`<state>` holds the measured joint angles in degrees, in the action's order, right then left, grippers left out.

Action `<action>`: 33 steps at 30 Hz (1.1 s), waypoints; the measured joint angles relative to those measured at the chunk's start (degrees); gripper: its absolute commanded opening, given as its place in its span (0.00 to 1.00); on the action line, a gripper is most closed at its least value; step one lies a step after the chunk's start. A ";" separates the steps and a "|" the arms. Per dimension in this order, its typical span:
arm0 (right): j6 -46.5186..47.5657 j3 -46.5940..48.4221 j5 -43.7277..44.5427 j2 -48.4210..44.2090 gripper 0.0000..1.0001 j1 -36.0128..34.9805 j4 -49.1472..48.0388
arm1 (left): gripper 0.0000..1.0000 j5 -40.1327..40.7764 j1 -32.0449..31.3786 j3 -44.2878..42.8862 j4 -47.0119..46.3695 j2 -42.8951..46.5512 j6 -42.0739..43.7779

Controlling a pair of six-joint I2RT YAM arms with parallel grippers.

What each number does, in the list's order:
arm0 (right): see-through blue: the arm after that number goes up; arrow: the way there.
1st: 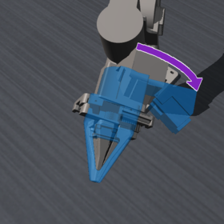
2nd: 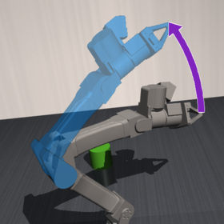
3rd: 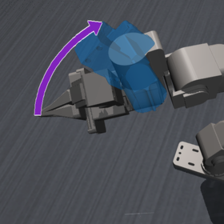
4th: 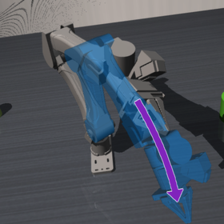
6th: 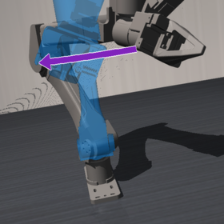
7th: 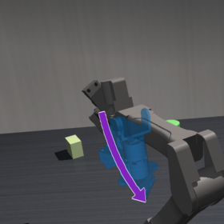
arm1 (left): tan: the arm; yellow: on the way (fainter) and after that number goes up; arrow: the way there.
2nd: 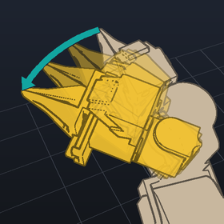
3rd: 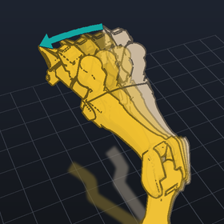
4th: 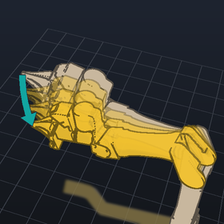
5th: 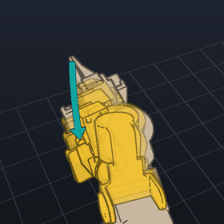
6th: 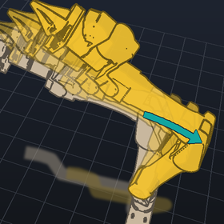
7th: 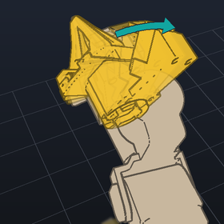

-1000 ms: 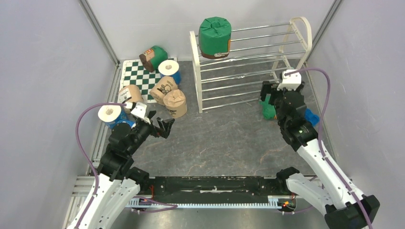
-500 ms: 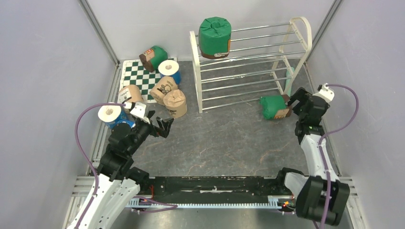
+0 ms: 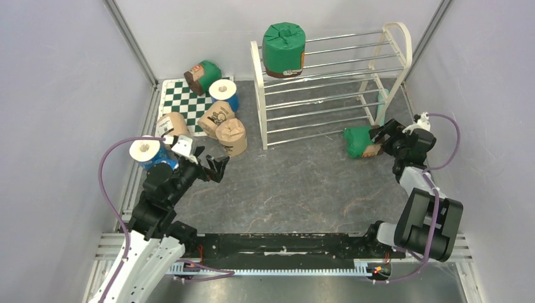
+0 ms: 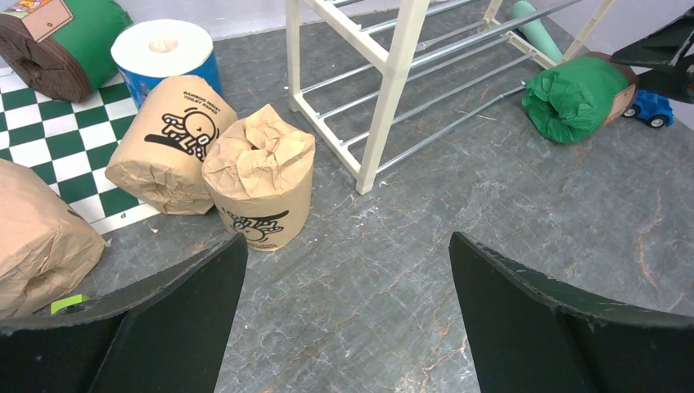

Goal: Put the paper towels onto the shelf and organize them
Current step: Adjust the paper towel at the center of the board.

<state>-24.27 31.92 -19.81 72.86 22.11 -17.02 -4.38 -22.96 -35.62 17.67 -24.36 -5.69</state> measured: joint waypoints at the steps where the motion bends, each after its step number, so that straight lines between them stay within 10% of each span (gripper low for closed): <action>1: -0.20 -0.07 -1.44 1.07 0.86 0.00 -0.57 | 1.00 -0.02 0.00 0.00 0.00 0.00 0.00; 22: -11.63 -13.05 -7.17 -6.23 0.82 -14.99 -5.62 | 1.00 -0.20 0.00 0.00 0.00 -0.87 0.00; 33: -0.85 -6.34 8.37 -20.00 0.88 -21.53 15.89 | 1.00 -0.22 0.00 0.00 0.00 -1.36 0.00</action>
<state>-25.12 25.58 -11.44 52.86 0.58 -1.13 -4.60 -22.96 -35.62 17.67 -25.71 -5.69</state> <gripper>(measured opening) 0.869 0.994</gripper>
